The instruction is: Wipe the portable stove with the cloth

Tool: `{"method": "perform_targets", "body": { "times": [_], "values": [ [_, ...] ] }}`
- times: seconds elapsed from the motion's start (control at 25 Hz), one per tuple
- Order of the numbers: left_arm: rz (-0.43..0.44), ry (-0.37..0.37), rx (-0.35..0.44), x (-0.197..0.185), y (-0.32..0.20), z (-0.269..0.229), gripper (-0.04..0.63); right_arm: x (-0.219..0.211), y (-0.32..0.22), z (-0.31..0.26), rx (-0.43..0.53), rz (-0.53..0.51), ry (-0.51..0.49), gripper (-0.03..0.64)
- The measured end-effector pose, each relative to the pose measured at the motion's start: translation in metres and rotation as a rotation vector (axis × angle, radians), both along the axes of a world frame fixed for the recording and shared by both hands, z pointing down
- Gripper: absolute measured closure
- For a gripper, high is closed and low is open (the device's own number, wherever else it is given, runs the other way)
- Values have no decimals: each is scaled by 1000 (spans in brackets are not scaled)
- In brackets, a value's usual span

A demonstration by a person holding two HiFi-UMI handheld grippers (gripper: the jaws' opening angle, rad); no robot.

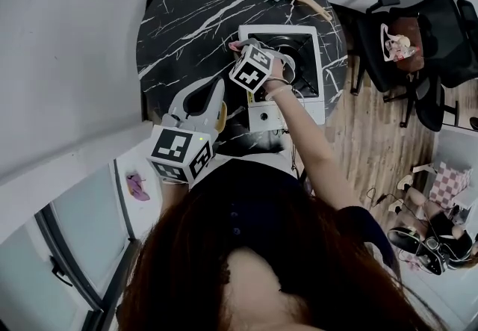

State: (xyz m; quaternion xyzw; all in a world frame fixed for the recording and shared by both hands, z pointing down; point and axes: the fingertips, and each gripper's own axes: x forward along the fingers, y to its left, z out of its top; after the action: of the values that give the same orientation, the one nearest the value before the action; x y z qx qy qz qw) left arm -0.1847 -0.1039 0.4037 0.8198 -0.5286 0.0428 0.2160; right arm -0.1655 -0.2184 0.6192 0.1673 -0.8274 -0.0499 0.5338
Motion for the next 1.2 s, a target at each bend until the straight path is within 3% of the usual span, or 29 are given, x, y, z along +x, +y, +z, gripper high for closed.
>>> {"method": "perform_targets", "body": {
  "times": [0.6,1.2],
  "values": [
    [6,9,-36,-5,-13,10,583,-12,-31,-1,142,-89,76,593],
    [7,18,-58,-10,-23,19,583,-22,-62,-2,153,-58,49,592]
  ]
}}
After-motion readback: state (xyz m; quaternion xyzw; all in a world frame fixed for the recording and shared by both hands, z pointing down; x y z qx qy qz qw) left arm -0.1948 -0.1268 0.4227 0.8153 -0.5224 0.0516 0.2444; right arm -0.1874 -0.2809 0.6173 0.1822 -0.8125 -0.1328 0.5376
